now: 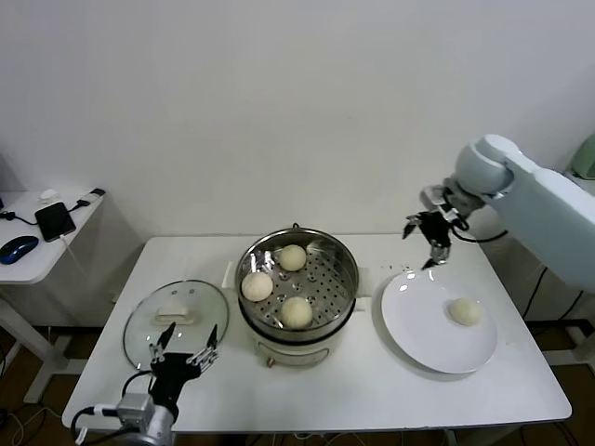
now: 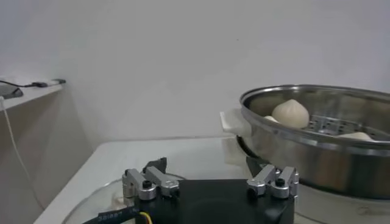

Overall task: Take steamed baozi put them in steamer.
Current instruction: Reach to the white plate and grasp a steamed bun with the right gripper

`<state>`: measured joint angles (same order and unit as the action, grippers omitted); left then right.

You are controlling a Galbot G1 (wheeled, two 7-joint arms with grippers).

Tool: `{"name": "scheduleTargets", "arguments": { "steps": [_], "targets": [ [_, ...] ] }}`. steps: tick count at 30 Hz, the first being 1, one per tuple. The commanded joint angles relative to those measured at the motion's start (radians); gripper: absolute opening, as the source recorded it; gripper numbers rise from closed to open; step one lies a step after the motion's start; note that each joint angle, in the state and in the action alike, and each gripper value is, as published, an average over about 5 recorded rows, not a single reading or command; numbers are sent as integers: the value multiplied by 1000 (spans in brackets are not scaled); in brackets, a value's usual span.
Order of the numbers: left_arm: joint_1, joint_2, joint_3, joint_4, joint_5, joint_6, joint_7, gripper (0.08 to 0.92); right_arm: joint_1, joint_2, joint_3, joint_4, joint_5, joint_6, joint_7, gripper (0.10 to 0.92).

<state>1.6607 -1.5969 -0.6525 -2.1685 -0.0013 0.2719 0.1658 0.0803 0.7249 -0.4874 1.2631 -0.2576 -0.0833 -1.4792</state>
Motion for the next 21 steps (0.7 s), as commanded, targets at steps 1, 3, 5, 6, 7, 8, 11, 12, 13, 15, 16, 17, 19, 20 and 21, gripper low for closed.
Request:
{"name": "scheduleTargets", "arguments": {
  "steps": [1,3,5,6,7,8,11,12,13,15,16,17,19,20,21],
  "targets": [
    [23,2,1,-7,-25,0,1,823,-279,-14,314,-135,-236,121,-4,823],
    [24,4,-3,3,-24,0,-1,823,-300,-6,324,-134,-262,99,4,823],
    [23,7,-8,10,-25,0,-1,823,-314,1,334,-137,-281,97,6,823],
    [23,9,-9,12,-26,0,-1,823,-320,4,340,-139,-291,99,6,823],
    [22,11,-11,14,-26,1,0,823,-327,7,346,-143,-300,100,8,823],
    [22,12,-12,15,-28,1,0,823,-334,10,352,-148,-309,101,11,823],
    [19,17,-18,20,-35,2,1,823,-360,18,379,-163,-327,101,21,823],
    [19,19,-21,21,-37,2,1,823,-370,19,389,-167,-332,100,23,823],
    [19,21,-22,23,-39,3,1,823,-381,20,400,-170,-335,100,24,823],
    [18,25,-24,27,-42,3,1,823,-398,22,417,-176,-340,102,26,823],
    [17,26,-24,30,-42,3,1,823,-404,23,424,-179,-343,104,28,823],
    [16,27,-24,32,-42,3,1,823,-410,26,430,-185,-346,108,35,823],
    [13,28,-23,36,-42,4,2,823,-419,35,439,-198,-350,115,63,823],
    [12,28,-23,37,-42,4,2,823,-423,42,443,-204,-351,117,83,823],
    [11,29,-23,37,-42,4,2,823,-428,48,447,-209,-351,118,101,823]
  ]
}}
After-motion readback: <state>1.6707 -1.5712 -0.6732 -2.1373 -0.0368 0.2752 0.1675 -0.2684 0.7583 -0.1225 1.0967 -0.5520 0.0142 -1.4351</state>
